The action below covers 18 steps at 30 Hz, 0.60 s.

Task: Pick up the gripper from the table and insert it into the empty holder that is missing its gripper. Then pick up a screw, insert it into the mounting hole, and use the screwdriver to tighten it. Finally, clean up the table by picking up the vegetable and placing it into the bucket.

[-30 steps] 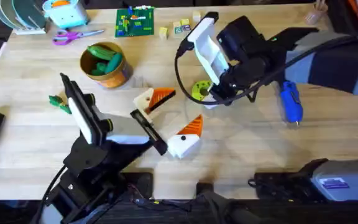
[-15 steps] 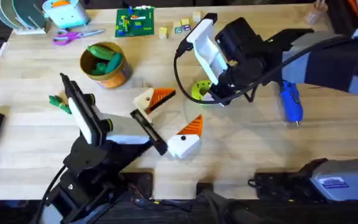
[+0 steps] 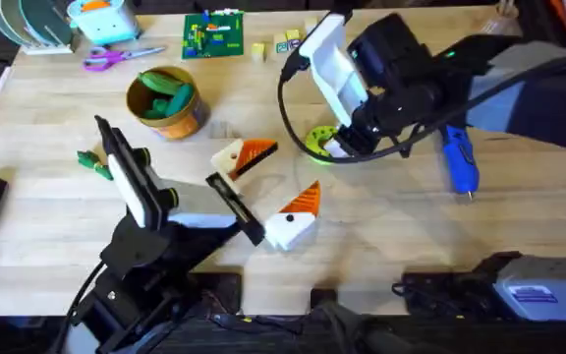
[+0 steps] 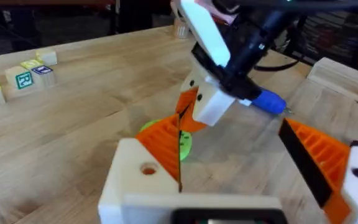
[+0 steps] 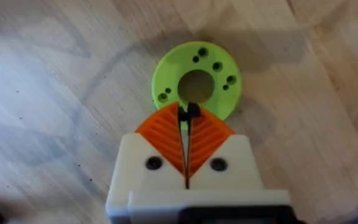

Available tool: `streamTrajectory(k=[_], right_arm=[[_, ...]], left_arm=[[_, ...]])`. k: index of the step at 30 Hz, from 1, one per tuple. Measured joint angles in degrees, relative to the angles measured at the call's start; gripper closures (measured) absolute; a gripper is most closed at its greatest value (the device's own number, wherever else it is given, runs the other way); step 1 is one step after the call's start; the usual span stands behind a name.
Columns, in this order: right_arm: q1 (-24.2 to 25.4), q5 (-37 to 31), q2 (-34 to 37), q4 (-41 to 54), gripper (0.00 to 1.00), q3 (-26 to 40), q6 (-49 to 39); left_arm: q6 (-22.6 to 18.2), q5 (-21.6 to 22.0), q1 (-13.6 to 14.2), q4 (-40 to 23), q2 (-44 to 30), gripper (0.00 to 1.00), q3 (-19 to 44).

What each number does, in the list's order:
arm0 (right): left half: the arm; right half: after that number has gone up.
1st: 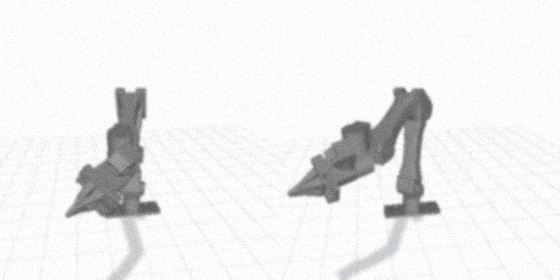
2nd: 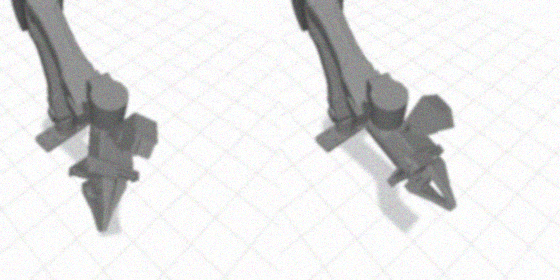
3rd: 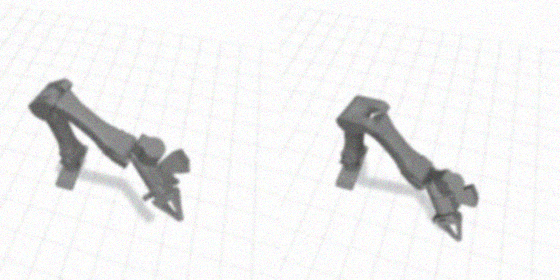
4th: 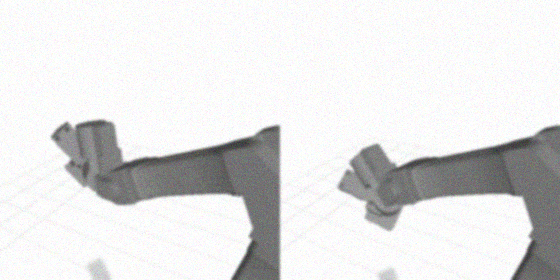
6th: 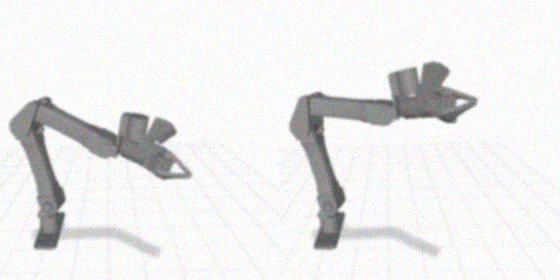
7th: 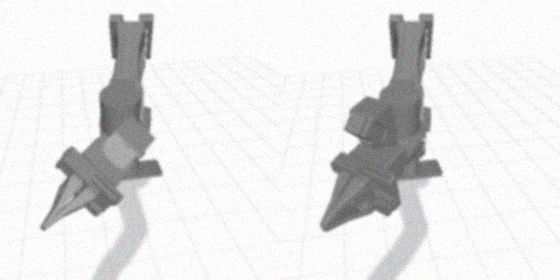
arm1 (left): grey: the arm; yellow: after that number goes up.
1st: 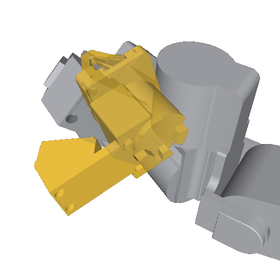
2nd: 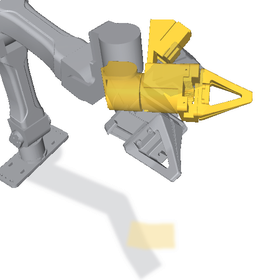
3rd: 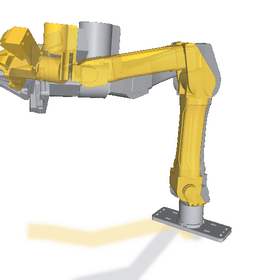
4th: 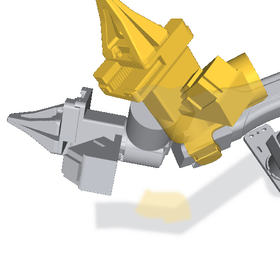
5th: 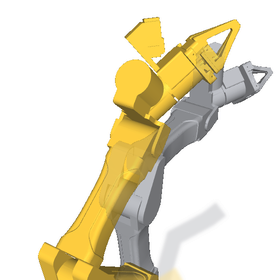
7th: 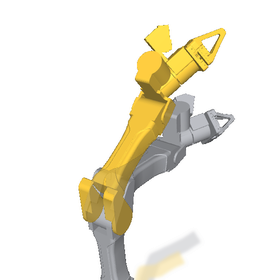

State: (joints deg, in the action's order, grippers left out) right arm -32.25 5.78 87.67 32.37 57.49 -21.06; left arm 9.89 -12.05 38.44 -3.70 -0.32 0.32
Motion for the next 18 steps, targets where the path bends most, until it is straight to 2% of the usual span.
streamTrajectory(k=[6, 11, 14, 18], right_arm=[[0.00, -0.42, -4.65, 4.81, 0.994, 4.68, 0.20], [-0.28, 0.15, -5.32, 12.77, 0.994, 12.94, 3.34], [-1.61, 0.65, -5.30, 15.71, 0.994, 19.09, 5.19], [-6.02, 0.99, -5.32, 17.24, 0.994, 26.62, 7.04]], left_arm=[[0.00, 0.00, 0.00, 0.00, 0.01, 0.009, 0.00], [0.00, 0.00, 0.00, 0.00, 0.00, 0.009, 0.00], [0.00, 0.00, 0.00, 0.00, 0.00, 0.009, 0.00], [-0.41, 0.02, 0.00, 0.00, 0.00, 0.009, 0.00]])
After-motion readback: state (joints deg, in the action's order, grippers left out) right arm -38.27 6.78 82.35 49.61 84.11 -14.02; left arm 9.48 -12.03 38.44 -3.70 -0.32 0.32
